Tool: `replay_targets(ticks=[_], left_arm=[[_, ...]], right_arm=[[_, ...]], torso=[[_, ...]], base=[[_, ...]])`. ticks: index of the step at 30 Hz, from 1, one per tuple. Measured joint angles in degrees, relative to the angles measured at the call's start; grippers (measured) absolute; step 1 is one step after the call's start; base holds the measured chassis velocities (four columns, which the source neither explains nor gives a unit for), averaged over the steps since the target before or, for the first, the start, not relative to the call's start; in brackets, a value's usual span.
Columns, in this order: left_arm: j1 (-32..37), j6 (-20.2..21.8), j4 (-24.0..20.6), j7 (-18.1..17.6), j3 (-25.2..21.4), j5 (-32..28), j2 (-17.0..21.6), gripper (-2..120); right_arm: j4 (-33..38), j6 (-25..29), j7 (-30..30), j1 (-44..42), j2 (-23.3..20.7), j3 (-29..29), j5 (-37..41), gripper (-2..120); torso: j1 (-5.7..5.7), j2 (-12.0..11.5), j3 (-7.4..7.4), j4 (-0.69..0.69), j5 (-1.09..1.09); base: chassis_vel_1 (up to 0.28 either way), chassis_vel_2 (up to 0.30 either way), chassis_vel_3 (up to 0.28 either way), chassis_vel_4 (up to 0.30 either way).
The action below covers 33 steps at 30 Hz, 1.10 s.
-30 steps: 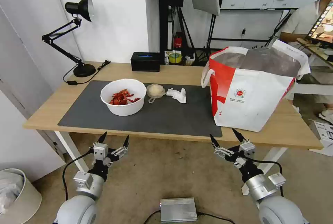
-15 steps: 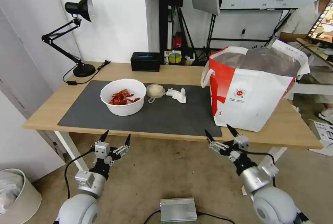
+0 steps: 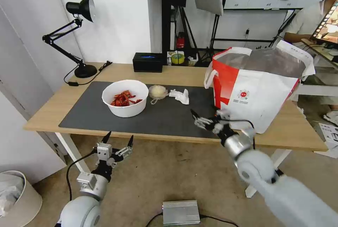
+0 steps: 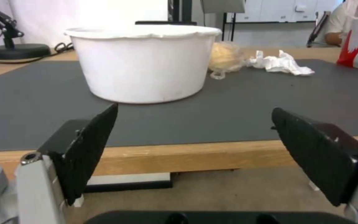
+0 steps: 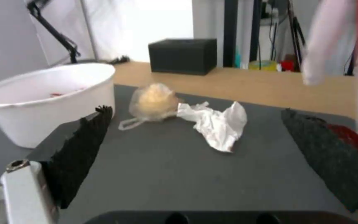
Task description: Pick up the trash from the table and place it into the takeout bag.
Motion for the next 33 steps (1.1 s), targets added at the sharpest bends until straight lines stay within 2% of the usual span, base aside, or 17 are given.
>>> replay_targets(ticks=[2,5,9,14,18,26,33], left_arm=[[0.09,0.01,0.01,-0.03,-0.11,0.00,0.01,100],[0.35,0.01,0.17,-0.07,-0.26,0.03,-0.01,100],[0.54,0.02,0.25,-0.14,-0.48,0.07,0.03,100],[0.65,-0.02,0.32,-0.19,-0.76,0.07,0.21,100],[0.96,-0.18,0.40,-0.22,-0.89,0.08,0.25,100],[1.50,-0.61,0.40,-0.21,-1.03,0.34,-0.25,100],[1.93,-1.25,0.27,-0.73,-1.11,0.91,-1.08,100]], right_arm=[[-1.16,-1.91,1.57,2.31,0.83,-1.73,0.39,100],[-5.39,-6.52,7.24,10.46,3.73,-6.96,1.91,100],[-10.37,-9.00,10.56,17.31,6.45,-10.41,3.05,100],[-14.35,-10.88,12.51,21.32,8.79,-12.44,4.40,100],[-22.15,-15.28,15.72,26.54,14.14,-14.82,8.32,100],[-30.75,-17.41,16.71,29.80,18.68,-15.31,8.01,100],[-37.74,-17.42,15.06,31.07,21.92,-15.05,6.46,100]], torso=[[0.00,0.00,0.00,-0.01,0.02],[0.00,0.00,0.01,0.00,0.00],[0.00,0.00,0.00,-0.01,-0.02],[0.01,0.00,0.00,-0.01,0.00],[0.00,0.00,0.00,-0.01,0.00],[0.00,0.00,0.00,-0.01,0.01],[0.00,0.00,0.00,-0.01,0.01]], base=[[0.000,0.000,0.000,0.000],[0.000,0.000,0.000,0.000],[0.000,0.000,0.000,0.000],[0.000,0.000,0.000,0.000],[0.000,0.000,0.000,0.000],[0.000,0.000,0.000,0.000],[0.000,0.000,0.000,0.000]])
